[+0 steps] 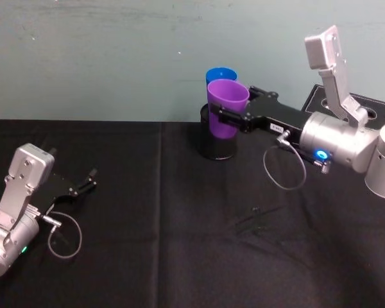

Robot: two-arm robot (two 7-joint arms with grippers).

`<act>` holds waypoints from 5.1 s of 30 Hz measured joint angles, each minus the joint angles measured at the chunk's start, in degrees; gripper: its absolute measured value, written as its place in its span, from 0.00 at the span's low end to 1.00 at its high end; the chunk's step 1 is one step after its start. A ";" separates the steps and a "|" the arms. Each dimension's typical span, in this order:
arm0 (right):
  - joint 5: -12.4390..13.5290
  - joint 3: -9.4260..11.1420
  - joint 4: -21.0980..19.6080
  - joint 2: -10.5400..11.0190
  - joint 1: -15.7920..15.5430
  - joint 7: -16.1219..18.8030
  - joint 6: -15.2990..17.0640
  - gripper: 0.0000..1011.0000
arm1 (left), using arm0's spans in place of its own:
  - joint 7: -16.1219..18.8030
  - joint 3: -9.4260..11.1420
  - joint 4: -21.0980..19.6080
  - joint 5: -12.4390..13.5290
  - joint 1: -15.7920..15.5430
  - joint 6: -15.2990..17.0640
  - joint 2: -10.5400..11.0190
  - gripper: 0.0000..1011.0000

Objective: Pick up one cup with a gripper and tap it against the other cup.

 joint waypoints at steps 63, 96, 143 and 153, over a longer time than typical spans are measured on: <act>1.86 -3.10 -8.02 8.06 -11.44 -2.87 -5.02 0.72 | 0.00 0.00 0.00 0.00 0.00 0.00 0.00 1.00; 1.94 -3.05 -8.04 8.07 -11.39 -2.85 -4.98 0.72 | 0.00 0.00 0.00 0.00 0.00 0.00 0.00 1.00; -3.92 -4.18 2.32 4.18 -14.33 0.50 -15.66 0.72 | 0.00 0.00 0.00 0.00 0.00 0.00 0.00 1.00; -4.46 -4.15 3.74 3.51 -14.06 1.46 -15.77 0.72 | 0.00 0.00 0.00 0.00 0.00 0.00 0.00 1.00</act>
